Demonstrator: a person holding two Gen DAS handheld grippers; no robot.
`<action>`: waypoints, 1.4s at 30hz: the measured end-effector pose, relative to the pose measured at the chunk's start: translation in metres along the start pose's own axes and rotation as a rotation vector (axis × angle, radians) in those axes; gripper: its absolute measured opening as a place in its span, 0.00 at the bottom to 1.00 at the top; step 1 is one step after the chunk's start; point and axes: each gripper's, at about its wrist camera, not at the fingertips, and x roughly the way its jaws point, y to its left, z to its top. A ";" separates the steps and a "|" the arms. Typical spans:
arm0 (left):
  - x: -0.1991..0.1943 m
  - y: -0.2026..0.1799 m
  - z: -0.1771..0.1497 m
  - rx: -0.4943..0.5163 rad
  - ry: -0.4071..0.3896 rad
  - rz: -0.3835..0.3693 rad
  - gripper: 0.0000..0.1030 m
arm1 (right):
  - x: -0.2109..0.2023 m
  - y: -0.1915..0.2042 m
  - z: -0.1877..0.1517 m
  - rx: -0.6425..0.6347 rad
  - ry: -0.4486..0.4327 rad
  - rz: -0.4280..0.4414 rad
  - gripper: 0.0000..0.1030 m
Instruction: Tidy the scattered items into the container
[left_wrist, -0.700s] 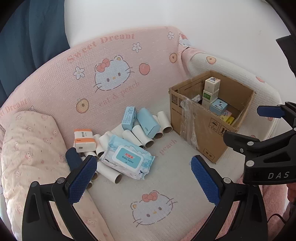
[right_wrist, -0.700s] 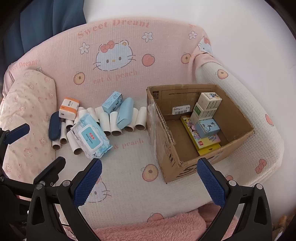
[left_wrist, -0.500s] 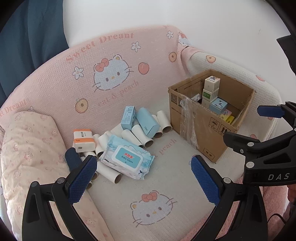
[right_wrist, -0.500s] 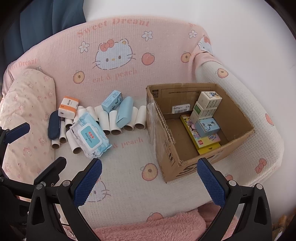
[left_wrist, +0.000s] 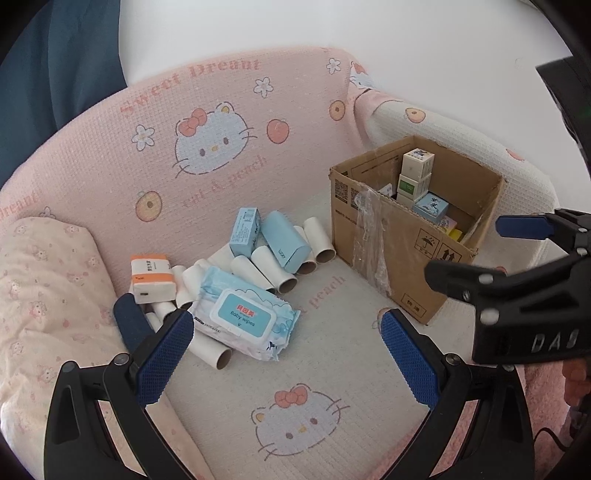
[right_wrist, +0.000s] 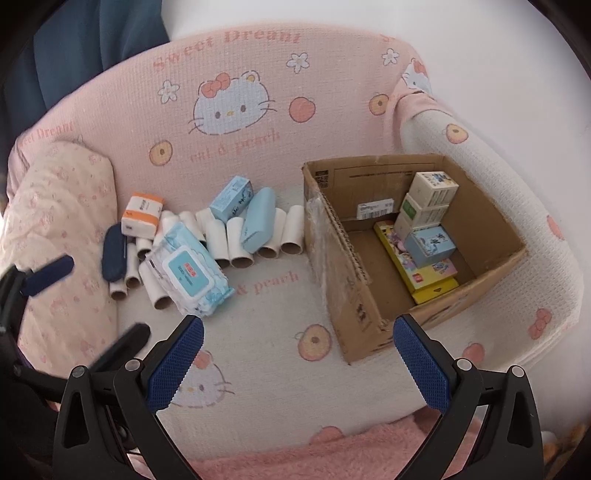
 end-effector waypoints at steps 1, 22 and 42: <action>0.002 0.003 -0.001 -0.004 -0.003 -0.005 0.99 | 0.003 0.000 0.002 0.020 0.003 0.011 0.99; 0.091 0.136 -0.016 -0.365 0.002 -0.192 0.99 | 0.104 0.039 0.032 0.059 0.042 0.158 0.99; 0.248 0.175 0.042 -0.514 0.125 -0.391 0.91 | 0.218 0.050 0.086 -0.001 -0.109 0.196 0.34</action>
